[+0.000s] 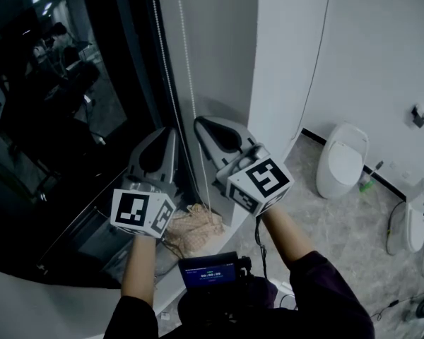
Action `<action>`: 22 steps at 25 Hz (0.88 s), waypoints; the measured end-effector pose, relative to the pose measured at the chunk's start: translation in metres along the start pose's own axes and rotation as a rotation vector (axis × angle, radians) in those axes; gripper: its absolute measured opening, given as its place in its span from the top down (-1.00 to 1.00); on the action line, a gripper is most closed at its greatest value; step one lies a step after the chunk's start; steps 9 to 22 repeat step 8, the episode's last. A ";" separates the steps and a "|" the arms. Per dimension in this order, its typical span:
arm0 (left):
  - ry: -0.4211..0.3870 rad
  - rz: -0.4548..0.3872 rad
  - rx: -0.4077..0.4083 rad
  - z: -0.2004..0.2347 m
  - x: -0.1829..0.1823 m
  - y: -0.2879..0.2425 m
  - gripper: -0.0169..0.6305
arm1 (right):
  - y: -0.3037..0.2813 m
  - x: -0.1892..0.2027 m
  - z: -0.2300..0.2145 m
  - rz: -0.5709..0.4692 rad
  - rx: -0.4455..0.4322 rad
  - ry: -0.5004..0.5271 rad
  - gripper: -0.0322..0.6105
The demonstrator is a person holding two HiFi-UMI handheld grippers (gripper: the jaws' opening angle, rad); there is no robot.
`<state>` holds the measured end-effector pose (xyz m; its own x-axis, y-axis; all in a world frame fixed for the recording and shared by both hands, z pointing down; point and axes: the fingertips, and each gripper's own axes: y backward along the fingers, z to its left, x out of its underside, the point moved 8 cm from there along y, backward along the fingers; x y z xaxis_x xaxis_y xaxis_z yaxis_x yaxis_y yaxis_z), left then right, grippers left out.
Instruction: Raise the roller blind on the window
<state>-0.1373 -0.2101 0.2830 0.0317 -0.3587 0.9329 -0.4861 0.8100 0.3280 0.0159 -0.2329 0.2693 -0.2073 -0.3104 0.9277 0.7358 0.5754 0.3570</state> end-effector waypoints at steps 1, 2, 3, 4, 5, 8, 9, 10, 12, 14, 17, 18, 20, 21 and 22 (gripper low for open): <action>0.000 -0.001 0.001 0.000 0.001 0.000 0.92 | 0.000 0.000 0.000 -0.002 0.001 -0.002 0.88; 0.001 -0.001 0.000 0.000 0.001 0.000 0.92 | 0.000 -0.001 -0.001 -0.004 0.000 -0.002 0.88; 0.002 0.000 -0.002 0.000 0.002 0.000 0.92 | 0.000 -0.001 -0.001 -0.006 0.000 -0.001 0.88; 0.003 0.002 -0.003 0.000 0.002 -0.001 0.92 | 0.001 0.000 -0.002 -0.007 0.000 -0.001 0.88; 0.002 0.001 -0.003 0.000 0.002 -0.001 0.92 | 0.001 0.000 -0.002 -0.006 0.000 -0.002 0.88; -0.008 -0.009 0.006 0.001 0.006 -0.003 0.92 | 0.001 0.000 -0.004 0.000 0.003 -0.006 0.88; -0.008 -0.009 0.006 0.001 0.006 -0.003 0.92 | 0.001 0.000 -0.004 0.000 0.003 -0.006 0.88; -0.008 -0.009 0.006 0.001 0.006 -0.003 0.92 | 0.001 0.000 -0.004 0.000 0.003 -0.006 0.88; -0.008 -0.009 0.006 0.001 0.006 -0.003 0.92 | 0.001 0.000 -0.004 0.000 0.003 -0.006 0.88; -0.008 -0.009 0.006 0.001 0.006 -0.003 0.92 | 0.001 0.000 -0.004 0.000 0.003 -0.006 0.88; -0.008 -0.009 0.006 0.001 0.006 -0.003 0.92 | 0.001 0.000 -0.004 0.000 0.003 -0.006 0.88; -0.008 -0.009 0.006 0.001 0.006 -0.003 0.92 | 0.001 0.000 -0.004 0.000 0.003 -0.006 0.88; -0.008 -0.009 0.006 0.001 0.006 -0.003 0.92 | 0.001 0.000 -0.004 0.000 0.003 -0.006 0.88; -0.008 -0.009 0.006 0.001 0.006 -0.003 0.92 | 0.001 0.000 -0.004 0.000 0.003 -0.006 0.88; -0.008 -0.009 0.006 0.001 0.006 -0.003 0.92 | 0.001 0.000 -0.004 0.000 0.003 -0.006 0.88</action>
